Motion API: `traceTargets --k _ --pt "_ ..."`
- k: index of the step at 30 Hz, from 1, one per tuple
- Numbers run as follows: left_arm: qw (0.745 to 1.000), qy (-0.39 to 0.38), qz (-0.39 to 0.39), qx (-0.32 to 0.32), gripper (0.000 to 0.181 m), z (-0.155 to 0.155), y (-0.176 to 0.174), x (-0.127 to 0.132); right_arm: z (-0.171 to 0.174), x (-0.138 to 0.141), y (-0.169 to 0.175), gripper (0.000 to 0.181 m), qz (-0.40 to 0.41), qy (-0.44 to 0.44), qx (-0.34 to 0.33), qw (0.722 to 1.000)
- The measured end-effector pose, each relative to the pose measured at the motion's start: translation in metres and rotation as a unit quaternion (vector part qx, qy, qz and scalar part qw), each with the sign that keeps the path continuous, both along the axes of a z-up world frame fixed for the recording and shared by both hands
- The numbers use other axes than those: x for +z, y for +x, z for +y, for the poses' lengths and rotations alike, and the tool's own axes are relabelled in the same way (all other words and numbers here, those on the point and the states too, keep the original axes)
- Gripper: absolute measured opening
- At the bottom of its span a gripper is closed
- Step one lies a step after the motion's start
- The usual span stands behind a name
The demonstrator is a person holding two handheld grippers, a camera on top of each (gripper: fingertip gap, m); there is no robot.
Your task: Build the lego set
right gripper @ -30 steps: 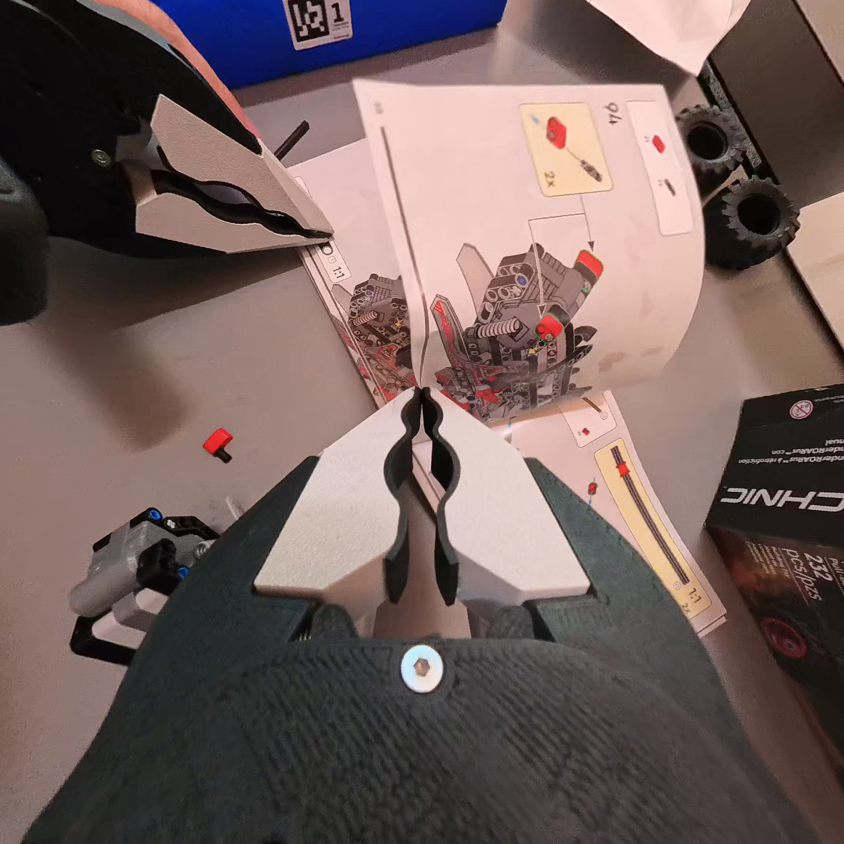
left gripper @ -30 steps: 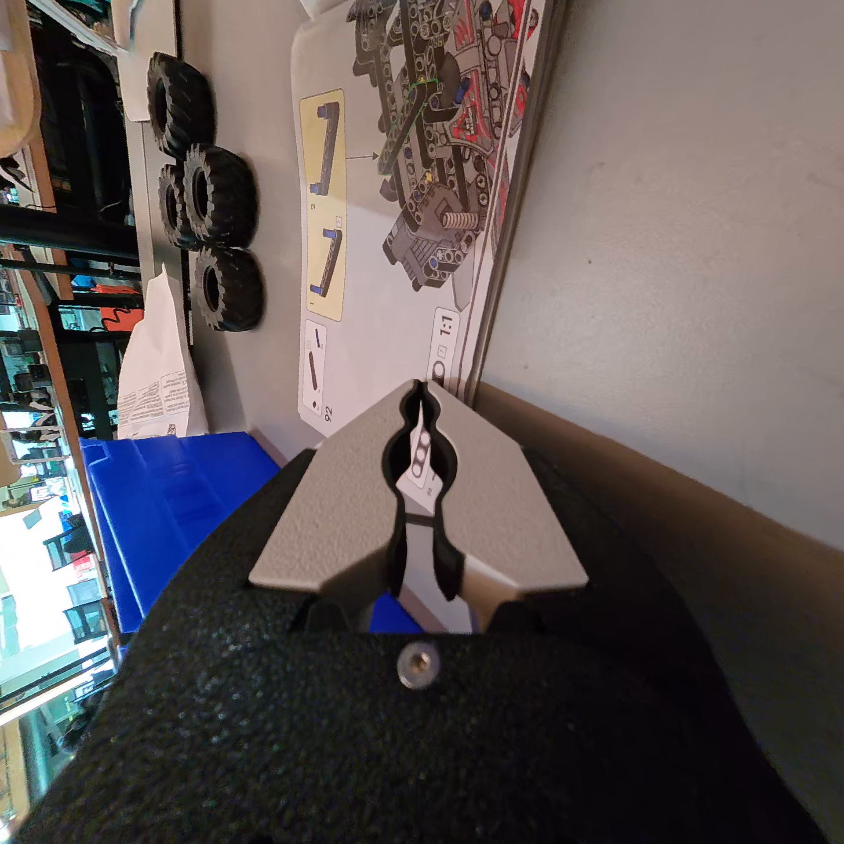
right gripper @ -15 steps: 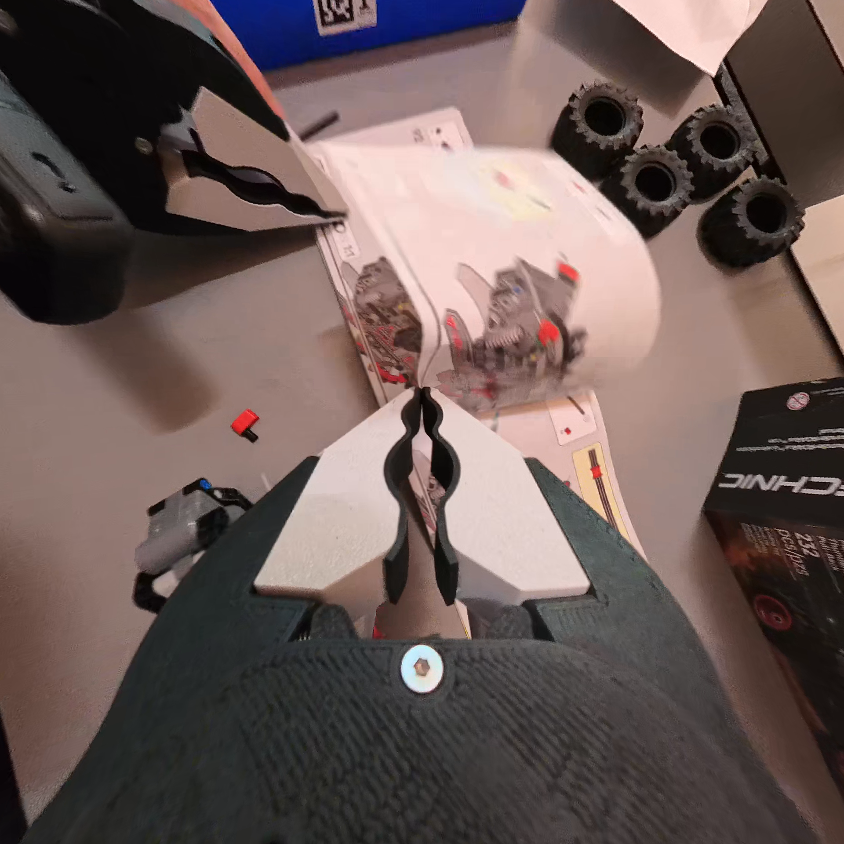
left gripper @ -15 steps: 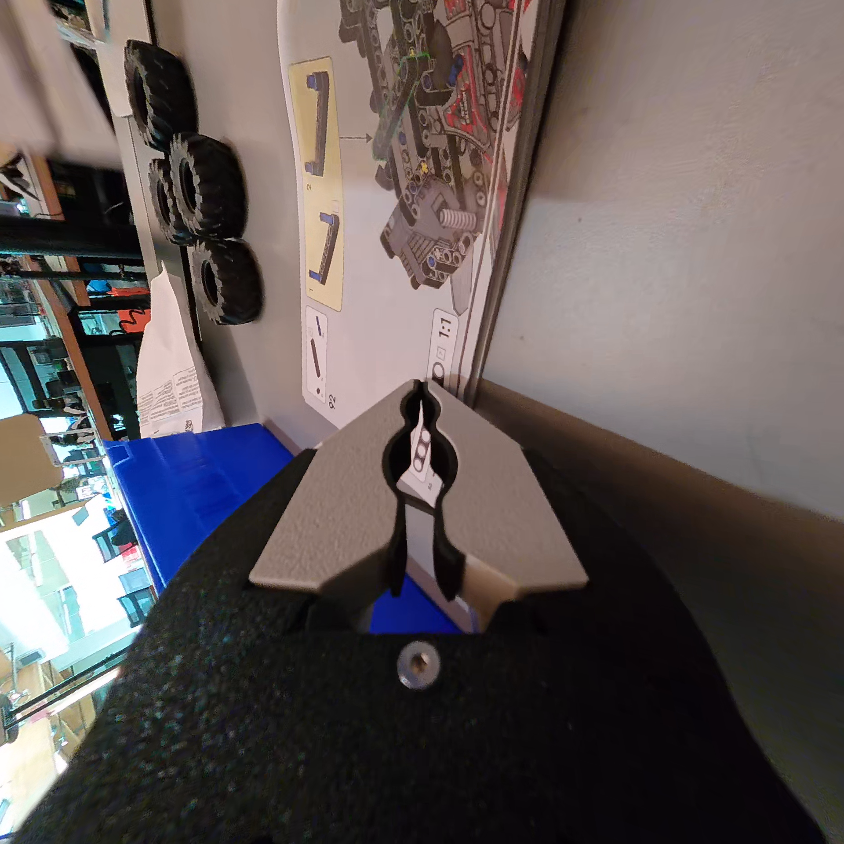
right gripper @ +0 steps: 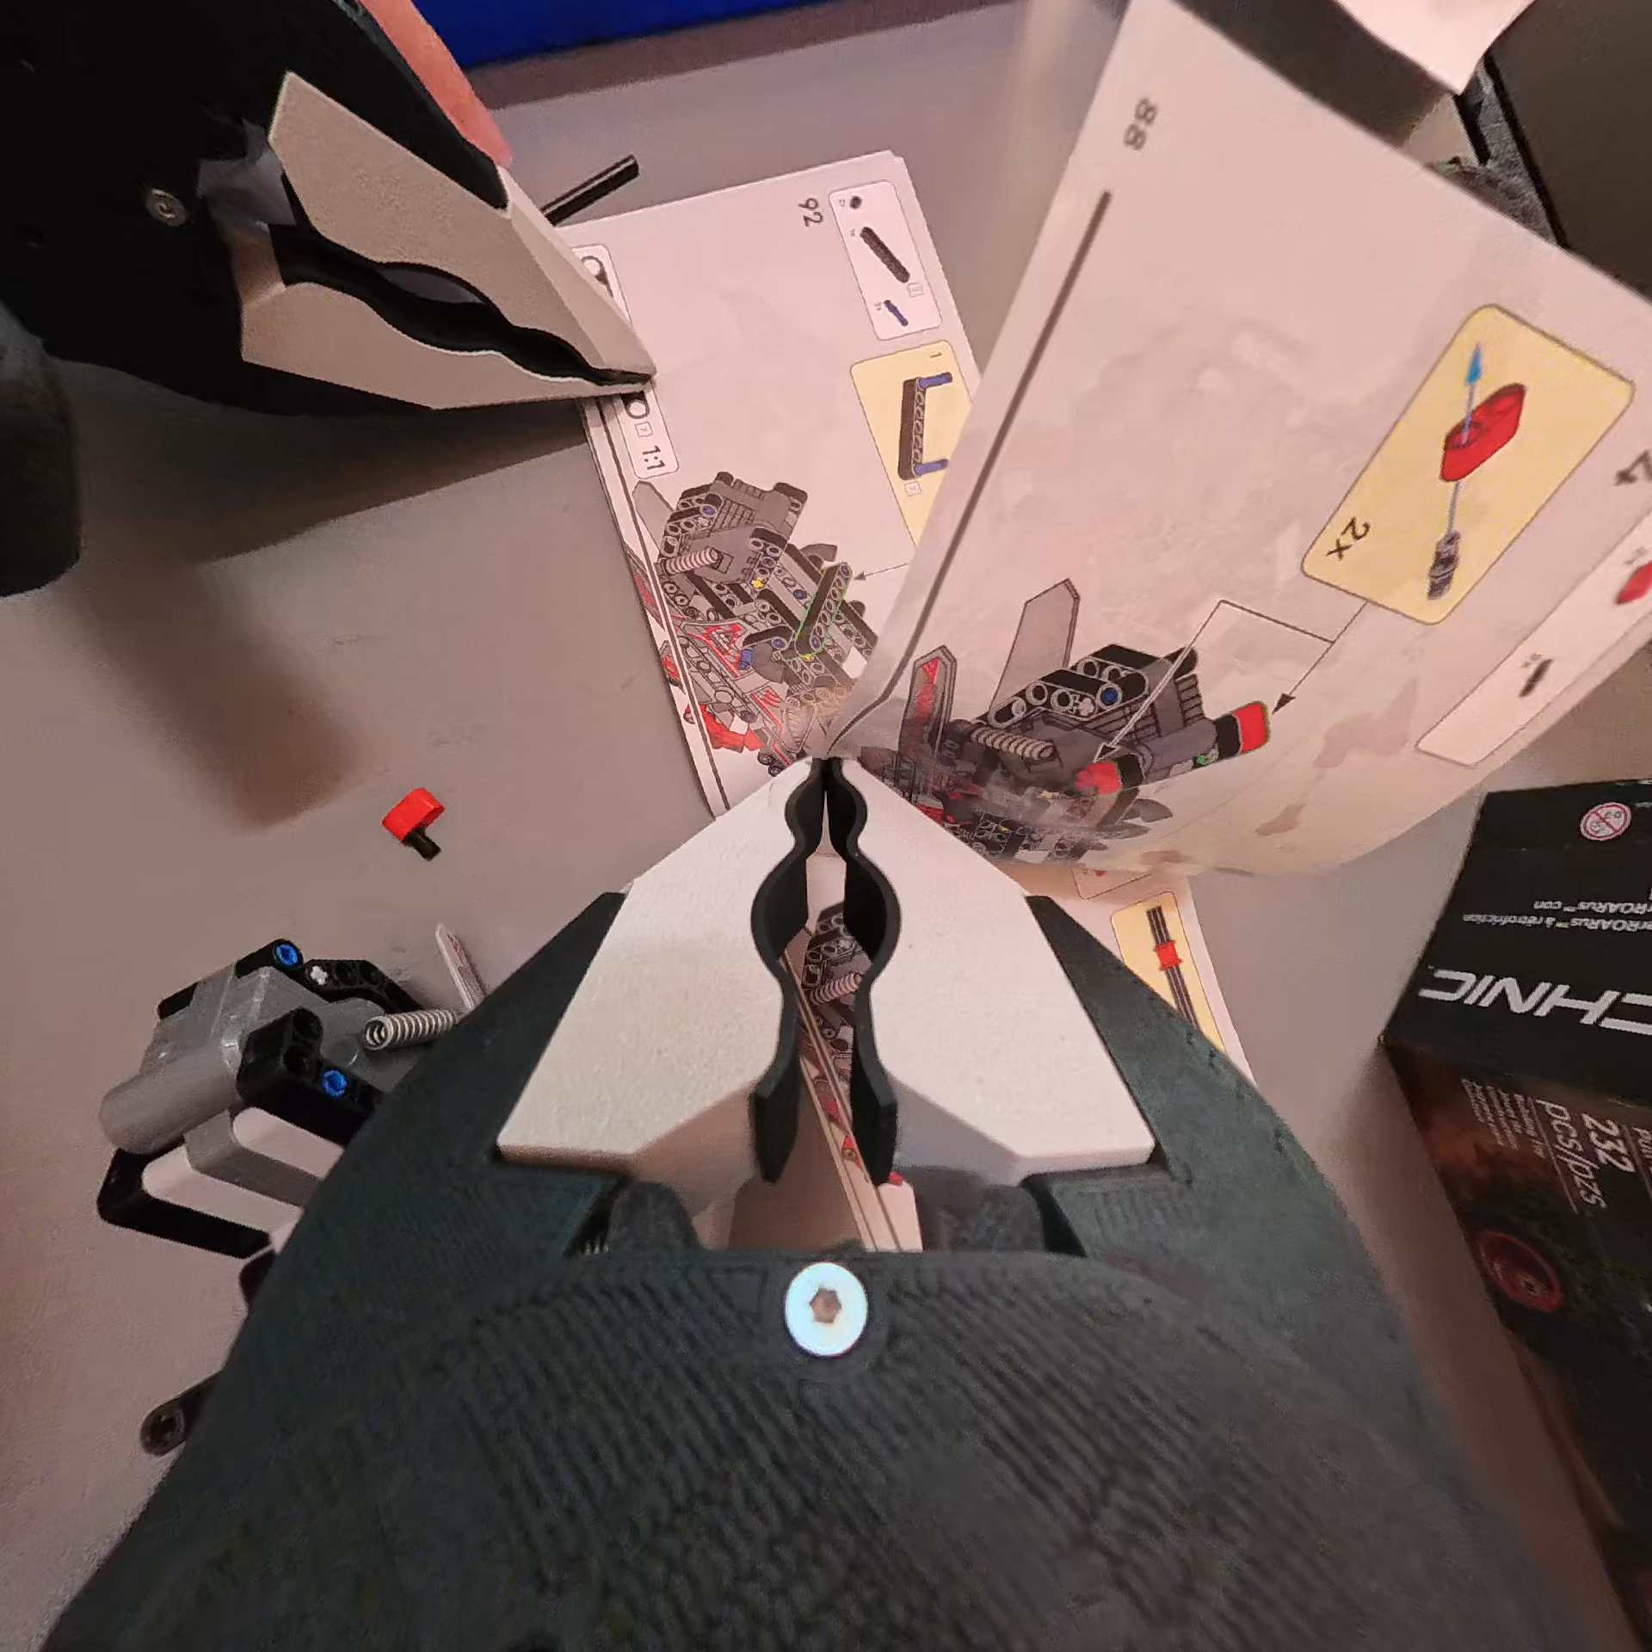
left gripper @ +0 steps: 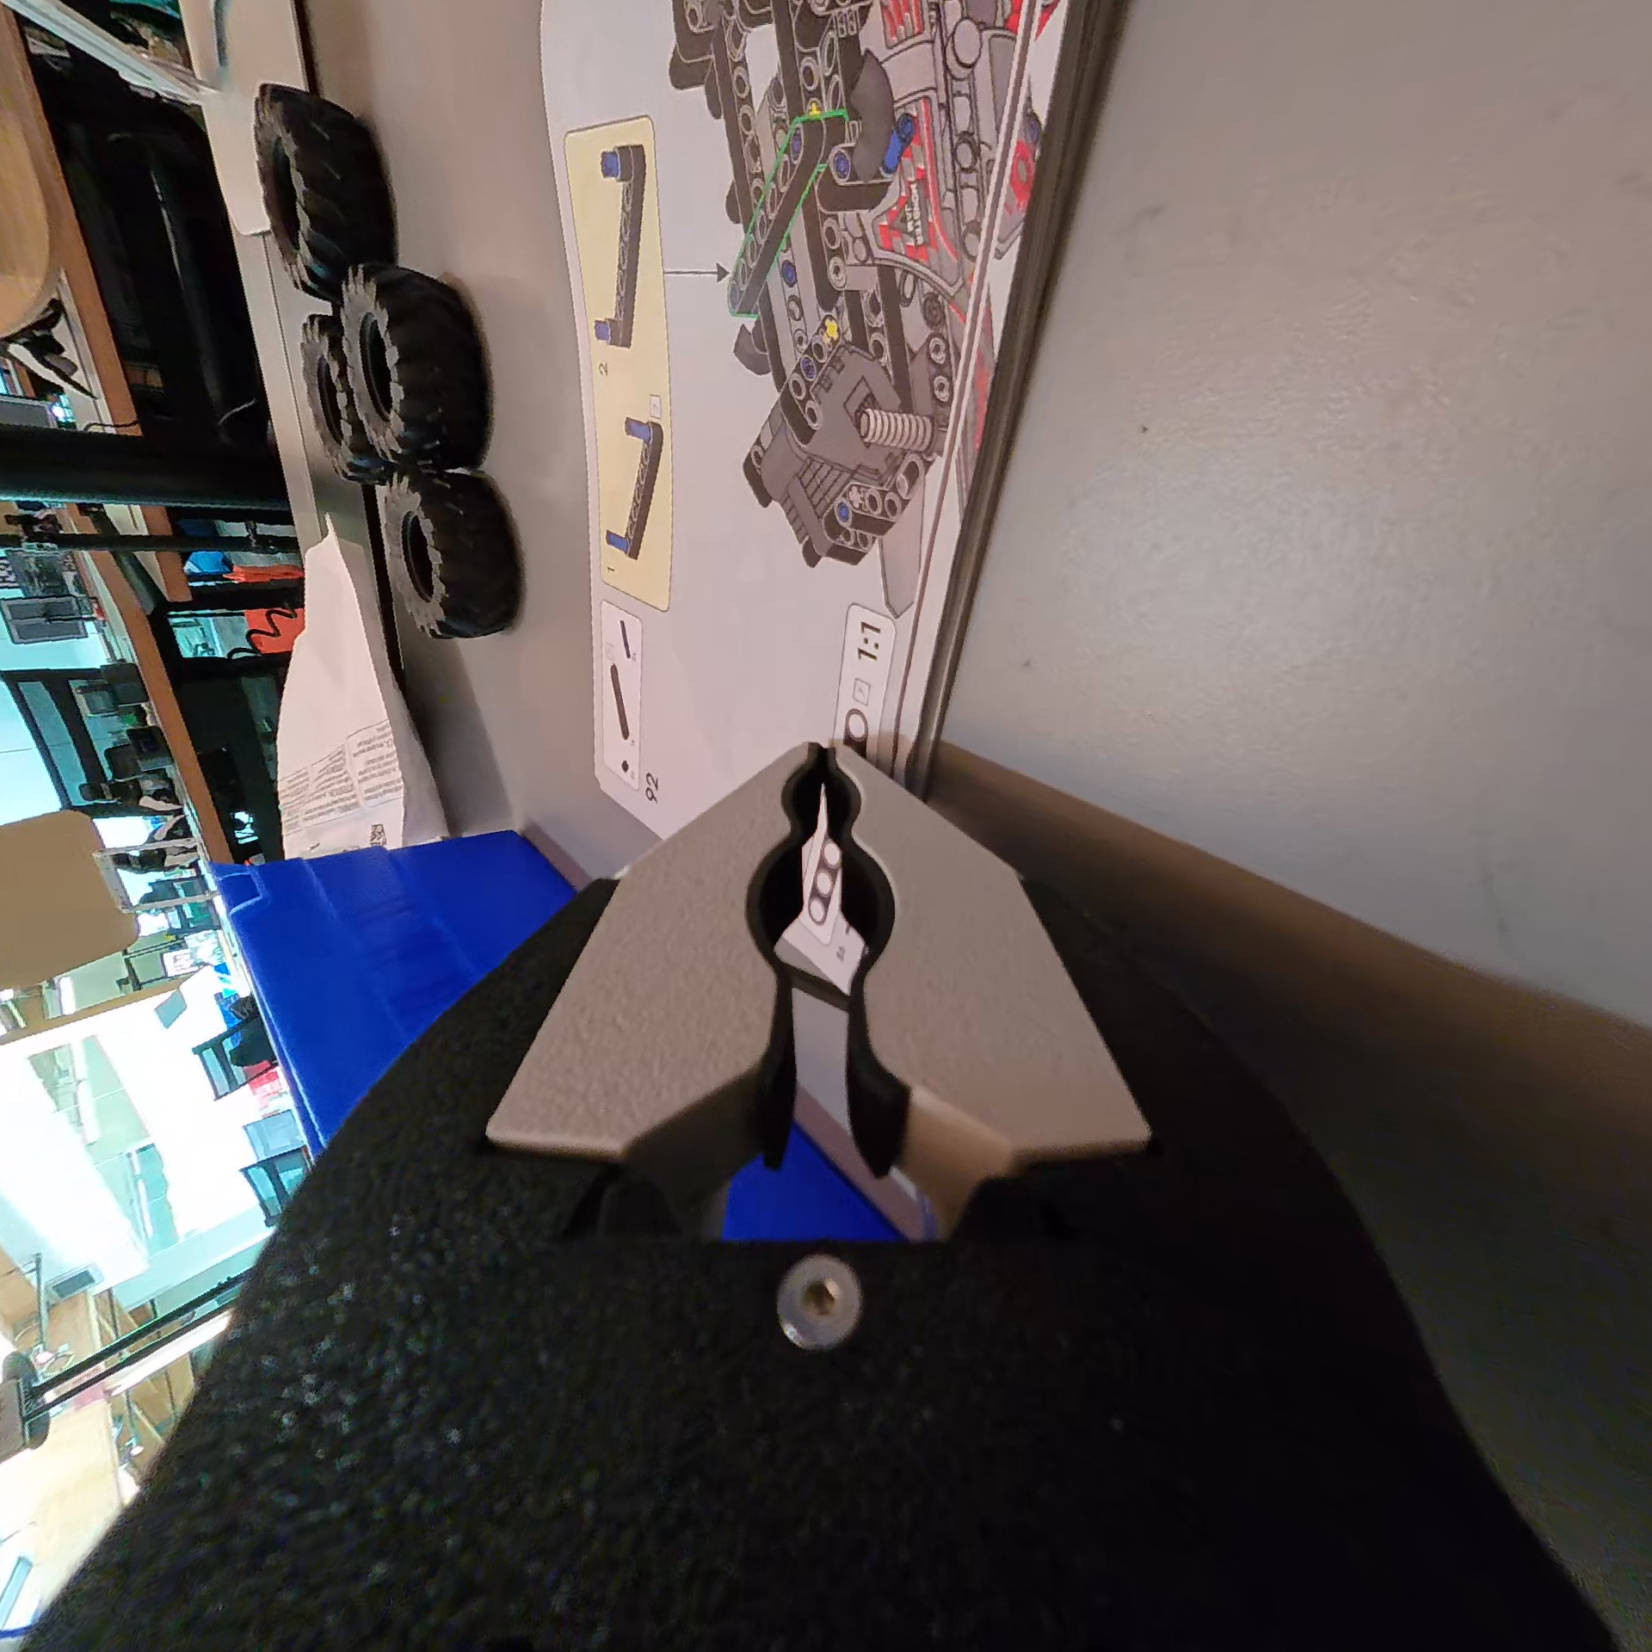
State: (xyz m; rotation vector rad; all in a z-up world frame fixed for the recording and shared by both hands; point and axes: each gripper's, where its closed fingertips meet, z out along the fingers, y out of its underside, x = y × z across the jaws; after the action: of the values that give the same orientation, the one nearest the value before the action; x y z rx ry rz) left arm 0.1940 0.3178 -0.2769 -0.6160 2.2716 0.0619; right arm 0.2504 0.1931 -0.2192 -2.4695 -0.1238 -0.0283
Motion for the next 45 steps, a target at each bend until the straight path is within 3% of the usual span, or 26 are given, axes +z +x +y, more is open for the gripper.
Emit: traceTargets --k 17,45 --pt "1.000 0.018 -0.003 0.004 0.000 0.000 0.000 0.000 0.007 -0.002 -0.007 0.000 -0.025 -0.027 0.053 0.998" --pt "1.000 0.016 -0.008 0.006 0.000 0.000 -0.002 0.000 0.008 -0.003 -0.012 0.000 -0.021 -0.035 0.064 0.997"
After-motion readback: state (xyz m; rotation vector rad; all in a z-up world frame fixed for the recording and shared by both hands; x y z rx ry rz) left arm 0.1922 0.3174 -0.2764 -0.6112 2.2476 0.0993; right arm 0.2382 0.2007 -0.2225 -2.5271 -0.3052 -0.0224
